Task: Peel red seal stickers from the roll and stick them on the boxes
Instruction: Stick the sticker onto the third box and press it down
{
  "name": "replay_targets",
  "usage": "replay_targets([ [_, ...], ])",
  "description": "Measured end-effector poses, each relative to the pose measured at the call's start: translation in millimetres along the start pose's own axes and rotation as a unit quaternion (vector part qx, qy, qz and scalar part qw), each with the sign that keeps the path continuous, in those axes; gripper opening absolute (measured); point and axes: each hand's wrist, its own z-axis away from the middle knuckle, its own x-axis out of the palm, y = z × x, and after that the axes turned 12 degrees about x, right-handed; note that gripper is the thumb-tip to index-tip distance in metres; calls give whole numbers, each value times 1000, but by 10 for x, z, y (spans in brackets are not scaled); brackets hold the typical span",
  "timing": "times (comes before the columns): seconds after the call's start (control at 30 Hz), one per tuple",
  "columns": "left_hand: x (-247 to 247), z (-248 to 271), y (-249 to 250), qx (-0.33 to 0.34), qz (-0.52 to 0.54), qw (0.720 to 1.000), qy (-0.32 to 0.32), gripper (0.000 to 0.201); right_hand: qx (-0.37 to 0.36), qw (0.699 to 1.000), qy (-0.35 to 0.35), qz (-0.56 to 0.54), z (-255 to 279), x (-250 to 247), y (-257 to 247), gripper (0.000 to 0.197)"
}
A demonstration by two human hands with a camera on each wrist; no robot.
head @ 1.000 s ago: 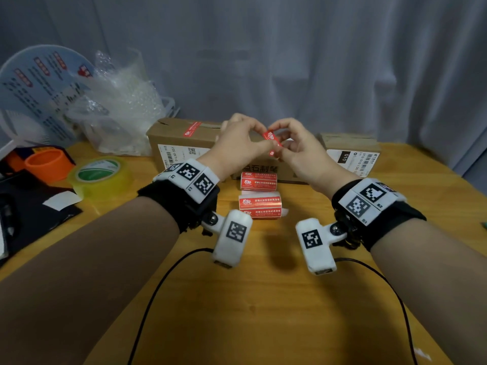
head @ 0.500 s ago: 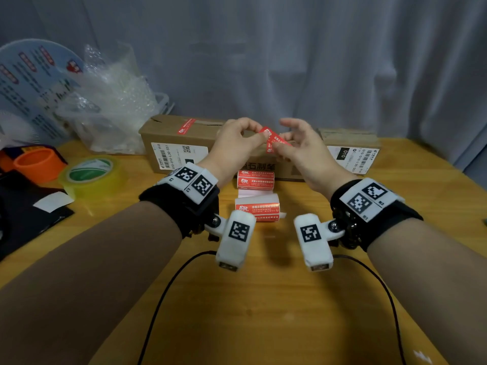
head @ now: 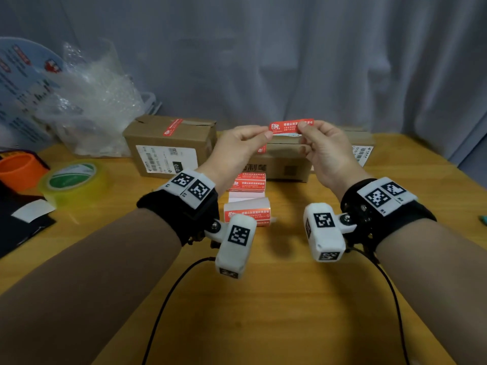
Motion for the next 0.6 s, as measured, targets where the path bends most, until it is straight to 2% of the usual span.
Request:
replay_targets([
  [0.07, 101, -62, 14, 11, -10, 1000, -3, 33, -24, 999, 15, 41, -32, -127, -71, 9],
  [0.2, 303, -221, 28, 35, -35, 999, -5, 37, -42, 997, 46, 55, -133, -419, -216, 13],
  [0.3, 446, -385, -33, 21, -110, 992, -52, 53, -36, 990, 49, 127, -235, -633, -277, 11],
  [0.43, 711, -714, -107, 40, -307, 935, -175, 76, -31, 978, 58, 199, -463, -868, -370, 13],
  [0.6, 1093, -1103, -272, 37, -410, 861, -299, 102, -40, 975, 74, 206, -729, -1112, -483, 16],
])
